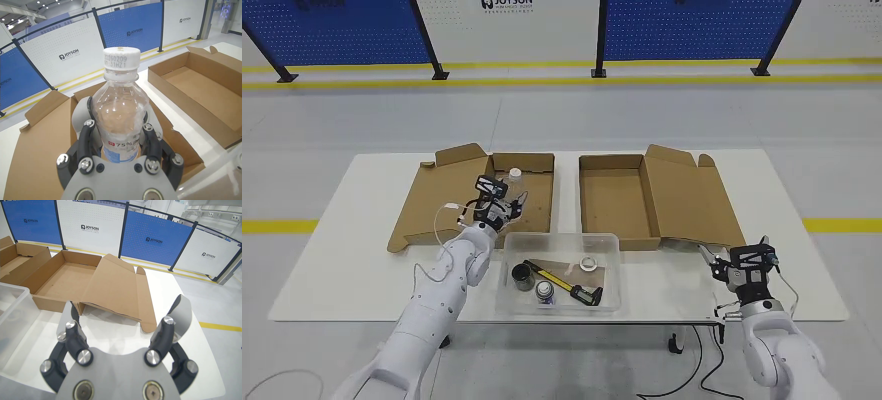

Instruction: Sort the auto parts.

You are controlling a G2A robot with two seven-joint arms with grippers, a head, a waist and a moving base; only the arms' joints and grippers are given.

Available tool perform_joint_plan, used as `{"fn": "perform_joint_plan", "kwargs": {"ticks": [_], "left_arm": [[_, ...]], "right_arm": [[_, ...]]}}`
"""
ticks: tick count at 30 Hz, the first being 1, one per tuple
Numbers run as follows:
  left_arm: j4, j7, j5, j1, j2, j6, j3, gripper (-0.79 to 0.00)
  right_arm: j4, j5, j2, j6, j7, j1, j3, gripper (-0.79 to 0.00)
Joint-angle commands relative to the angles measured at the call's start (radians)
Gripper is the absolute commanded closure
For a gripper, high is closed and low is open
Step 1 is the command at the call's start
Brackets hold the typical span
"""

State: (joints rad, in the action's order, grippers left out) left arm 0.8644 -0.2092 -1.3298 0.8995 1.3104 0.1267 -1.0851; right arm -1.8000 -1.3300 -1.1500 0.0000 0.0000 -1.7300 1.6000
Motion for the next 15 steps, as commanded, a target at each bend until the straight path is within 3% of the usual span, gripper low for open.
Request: {"fn": "perform_joint_plan", "kwargs": {"ticks": [1,8,10,12,14,15], "left_arm": [[-0.023,-0.006,-0.001,-0.007,0.002,-0.003,0.0,0.0],[-0.077,-0.02,-0.009,-0.025,0.007,-0.007,0.0,0.0],[-0.087,-0.022,-0.011,-0.029,0.008,-0.008,-0.001,-0.083],[-0.096,-0.024,-0.013,-0.032,0.009,-0.012,-0.002,-0.114],[-0.104,-0.027,-0.016,-0.034,0.01,-0.017,-0.004,-0.228],[-0.108,-0.027,-0.017,-0.035,0.01,-0.019,-0.004,-0.246]], "right_arm": [[0.0,0.0,0.0,0.0,0.0,0.0,0.0,-0.785],[0.0,0.0,0.0,0.0,0.0,0.0,0.0,-0.785],[0.0,0.0,0.0,0.0,0.0,0.0,0.0,-0.785],[0.0,0.0,0.0,0.0,0.0,0.0,0.0,-0.785],[0.0,0.0,0.0,0.0,0.0,0.0,0.0,-0.785],[0.0,0.0,0.0,0.0,0.0,0.0,0.0,-0.785]]}}
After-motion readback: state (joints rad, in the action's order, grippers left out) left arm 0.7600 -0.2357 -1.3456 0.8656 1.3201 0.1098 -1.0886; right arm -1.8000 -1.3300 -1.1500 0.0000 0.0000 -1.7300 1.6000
